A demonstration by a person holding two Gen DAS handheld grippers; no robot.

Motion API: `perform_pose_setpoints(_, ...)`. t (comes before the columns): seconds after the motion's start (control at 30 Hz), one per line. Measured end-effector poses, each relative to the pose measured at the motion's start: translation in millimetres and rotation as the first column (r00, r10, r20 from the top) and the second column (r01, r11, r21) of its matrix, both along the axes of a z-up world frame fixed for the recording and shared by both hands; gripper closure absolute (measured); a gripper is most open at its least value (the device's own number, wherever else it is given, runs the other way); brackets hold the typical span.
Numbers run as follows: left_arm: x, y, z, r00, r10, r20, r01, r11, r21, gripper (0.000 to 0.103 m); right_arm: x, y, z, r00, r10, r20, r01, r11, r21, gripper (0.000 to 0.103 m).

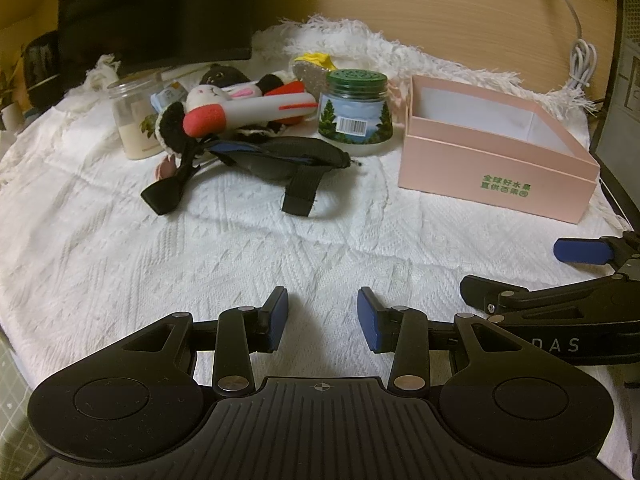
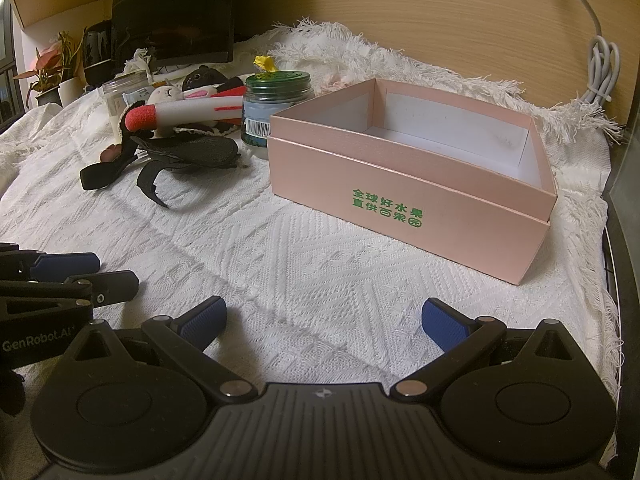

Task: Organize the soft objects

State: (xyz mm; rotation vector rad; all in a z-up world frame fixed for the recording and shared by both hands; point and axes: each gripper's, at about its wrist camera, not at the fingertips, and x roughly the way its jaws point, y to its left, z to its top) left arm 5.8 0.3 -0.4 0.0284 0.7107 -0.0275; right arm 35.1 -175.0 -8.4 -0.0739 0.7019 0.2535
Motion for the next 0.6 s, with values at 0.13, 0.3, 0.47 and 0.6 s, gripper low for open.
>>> perform_pose_setpoints(0.13, -1.1, 0.1, 0.1, 1.000, -0.004, 0.001, 0.004, 1.000, 0.001, 0.060, 0.9, 0.9, -0.2, 1.000, 0.006, -0.001, -0.006, 1.000, 0.002, 0.000)
perform_pose_setpoints(0.3, -2.0, -0.5, 0.5, 1.000, -0.009, 0.000, 0.009, 1.000, 0.001, 0.060, 0.6, 1.5, -0.4, 1.000, 0.006, -0.001, -0.006, 1.000, 0.002, 0.000)
perform_pose_setpoints(0.47, -2.8, 0.9, 0.9, 1.000, -0.015, -0.002, 0.015, 1.000, -0.004, 0.060, -0.1, 0.4, -1.5, 1.000, 0.005, -0.001, -0.005, 1.000, 0.002, 0.000)
perform_pose_setpoints(0.6, -3.5, 1.2, 0.7, 1.000, -0.016, 0.000, 0.016, 1.000, -0.005, 0.060, 1.2, -0.7, -0.6, 1.000, 0.001, 0.000, -0.001, 1.000, 0.006, 0.000)
